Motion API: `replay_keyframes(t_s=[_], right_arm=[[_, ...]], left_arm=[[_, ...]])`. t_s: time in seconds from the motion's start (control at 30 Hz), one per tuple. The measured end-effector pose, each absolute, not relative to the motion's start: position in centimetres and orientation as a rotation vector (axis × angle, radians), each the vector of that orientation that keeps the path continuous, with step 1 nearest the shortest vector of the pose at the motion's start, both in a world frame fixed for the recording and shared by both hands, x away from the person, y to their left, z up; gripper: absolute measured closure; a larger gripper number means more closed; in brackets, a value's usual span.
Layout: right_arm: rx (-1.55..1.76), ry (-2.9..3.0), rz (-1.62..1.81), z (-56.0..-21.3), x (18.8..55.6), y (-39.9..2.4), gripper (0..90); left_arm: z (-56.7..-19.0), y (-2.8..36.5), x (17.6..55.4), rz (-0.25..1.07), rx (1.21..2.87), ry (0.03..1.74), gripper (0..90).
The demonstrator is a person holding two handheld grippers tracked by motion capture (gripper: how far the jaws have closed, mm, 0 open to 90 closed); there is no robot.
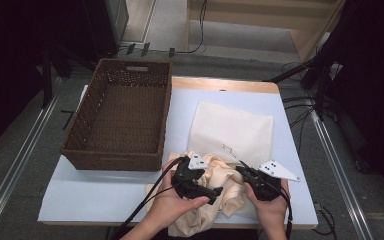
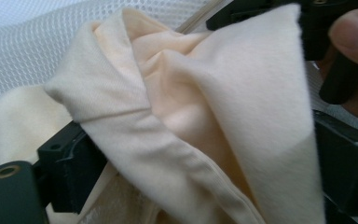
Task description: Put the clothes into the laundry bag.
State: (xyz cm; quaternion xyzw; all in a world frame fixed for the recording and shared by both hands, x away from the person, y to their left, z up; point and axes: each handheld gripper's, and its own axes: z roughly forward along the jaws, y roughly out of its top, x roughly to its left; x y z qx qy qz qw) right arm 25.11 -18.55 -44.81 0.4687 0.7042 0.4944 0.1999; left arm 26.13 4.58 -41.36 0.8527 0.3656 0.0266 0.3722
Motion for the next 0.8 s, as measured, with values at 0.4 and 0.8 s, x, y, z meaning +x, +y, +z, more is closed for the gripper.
replay_keyframes(t_s=[0.4, 0.8], right_arm=[[1.287, 1.976, 1.429, -44.7, 25.0, -18.4, 86.8], [1.196, 1.919, 1.507, -42.8, 23.9, -18.2, 86.9]], left_arm=[[-43.7, 0.2, 25.8, -0.154, 2.334, 0.657, 76.9], [-42.1, 1.3, 26.4, 0.115, 2.045, 0.868, 81.8]])
